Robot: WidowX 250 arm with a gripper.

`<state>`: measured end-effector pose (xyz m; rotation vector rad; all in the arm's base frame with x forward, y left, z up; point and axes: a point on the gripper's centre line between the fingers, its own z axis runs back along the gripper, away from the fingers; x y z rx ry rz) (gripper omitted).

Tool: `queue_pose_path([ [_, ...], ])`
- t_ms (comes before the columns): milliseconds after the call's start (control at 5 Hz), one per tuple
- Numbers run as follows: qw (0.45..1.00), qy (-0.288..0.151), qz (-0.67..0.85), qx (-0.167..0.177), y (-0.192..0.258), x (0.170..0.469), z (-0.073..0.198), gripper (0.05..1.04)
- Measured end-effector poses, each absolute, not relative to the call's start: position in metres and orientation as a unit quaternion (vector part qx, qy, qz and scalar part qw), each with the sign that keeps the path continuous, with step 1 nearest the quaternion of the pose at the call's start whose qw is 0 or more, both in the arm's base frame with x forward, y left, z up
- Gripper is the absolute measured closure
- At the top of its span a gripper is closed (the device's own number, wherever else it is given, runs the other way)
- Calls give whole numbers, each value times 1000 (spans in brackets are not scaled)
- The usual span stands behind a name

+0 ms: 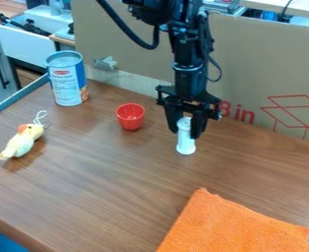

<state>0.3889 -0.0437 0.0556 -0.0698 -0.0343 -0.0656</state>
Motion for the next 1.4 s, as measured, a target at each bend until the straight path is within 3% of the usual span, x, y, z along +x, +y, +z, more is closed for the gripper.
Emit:
queue_pose_path([
  [200, 996, -28, -39, -69, -42, 387, 58, 494],
  [400, 990, -46, -99, -94, -48, 371, 80, 494],
  [600, 989, -80, -86, -90, -48, 328, 130, 494],
  [800, 996, -47, -54, -59, -55, 284, 145, 494],
  [1000, 999, 5, -33, -20, -41, 246, 120, 492],
  [1400, 998, 17, 53, 13, 16, 216, 100, 494],
])
